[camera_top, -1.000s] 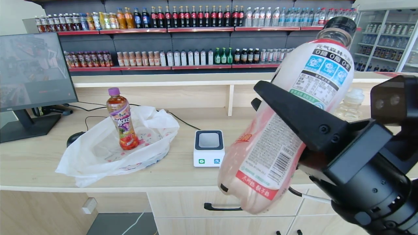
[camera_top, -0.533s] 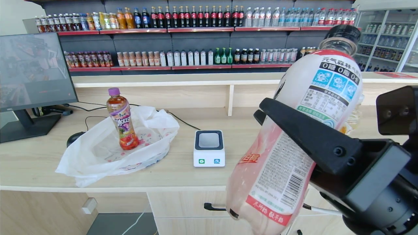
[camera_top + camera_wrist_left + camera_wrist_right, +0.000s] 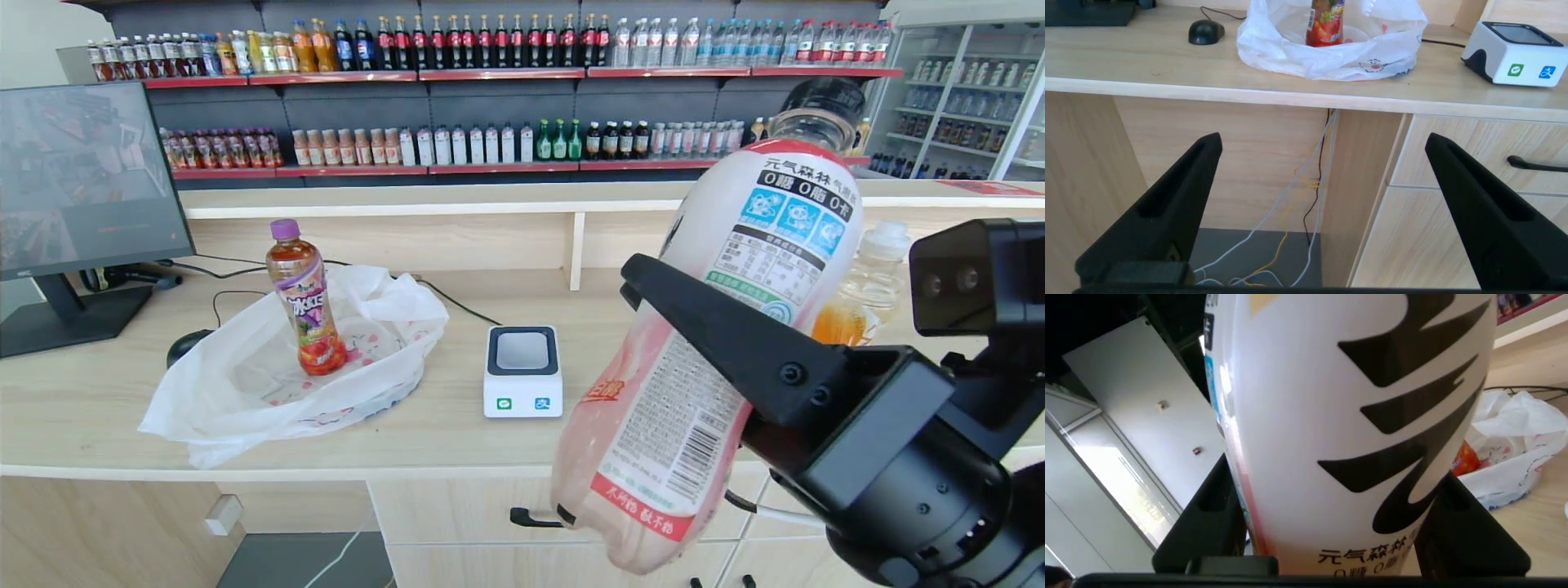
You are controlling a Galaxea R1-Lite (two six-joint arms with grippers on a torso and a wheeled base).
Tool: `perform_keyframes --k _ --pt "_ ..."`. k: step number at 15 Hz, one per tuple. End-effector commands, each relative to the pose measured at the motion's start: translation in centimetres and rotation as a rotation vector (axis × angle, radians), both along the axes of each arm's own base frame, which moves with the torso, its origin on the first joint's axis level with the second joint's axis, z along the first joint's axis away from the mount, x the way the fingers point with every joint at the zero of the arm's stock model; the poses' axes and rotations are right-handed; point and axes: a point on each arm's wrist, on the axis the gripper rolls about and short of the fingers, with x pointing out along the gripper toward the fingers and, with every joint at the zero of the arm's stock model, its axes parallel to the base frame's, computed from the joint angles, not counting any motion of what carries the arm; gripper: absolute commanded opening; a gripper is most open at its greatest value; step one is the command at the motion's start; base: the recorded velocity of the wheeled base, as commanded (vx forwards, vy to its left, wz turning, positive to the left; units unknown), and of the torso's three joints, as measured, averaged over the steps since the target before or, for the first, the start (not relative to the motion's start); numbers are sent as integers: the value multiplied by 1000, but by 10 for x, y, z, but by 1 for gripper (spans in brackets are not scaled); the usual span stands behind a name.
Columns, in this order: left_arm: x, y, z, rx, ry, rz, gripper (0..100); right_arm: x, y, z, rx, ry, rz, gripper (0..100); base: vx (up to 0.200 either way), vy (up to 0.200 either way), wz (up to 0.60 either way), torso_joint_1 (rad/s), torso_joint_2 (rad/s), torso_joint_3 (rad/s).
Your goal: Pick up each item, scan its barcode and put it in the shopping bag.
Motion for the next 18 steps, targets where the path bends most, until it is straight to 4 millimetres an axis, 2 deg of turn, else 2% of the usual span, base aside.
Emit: perform_keyframes --k 1,7,8,11,13,18 --pt "0 0 0 0 -1 0 100 2 2 -1 -31 -32 -25 0 0 0 0 0 0 0" --pt "0 0 0 0 -1 0 100 15 7 -25 -269 -174 -178 0 0 0 0 0 0 0" --pt "0 0 0 0 1 0 100 23 2 -31 -332 -201 -253 0 0 0 0 0 0 0" --pt "0 0 0 3 -1 -1 100 35 -14 -31 -411 -264 -375 0 0 0 0 0 0 0" --pt "0 0 0 1 -1 -1 100 47 -32 -34 -467 -274 -474 0 0 0 0 0 0 0" --pt "0 0 0 1 -1 0 100 51 -36 -35 -490 -277 -514 0 0 0 0 0 0 0"
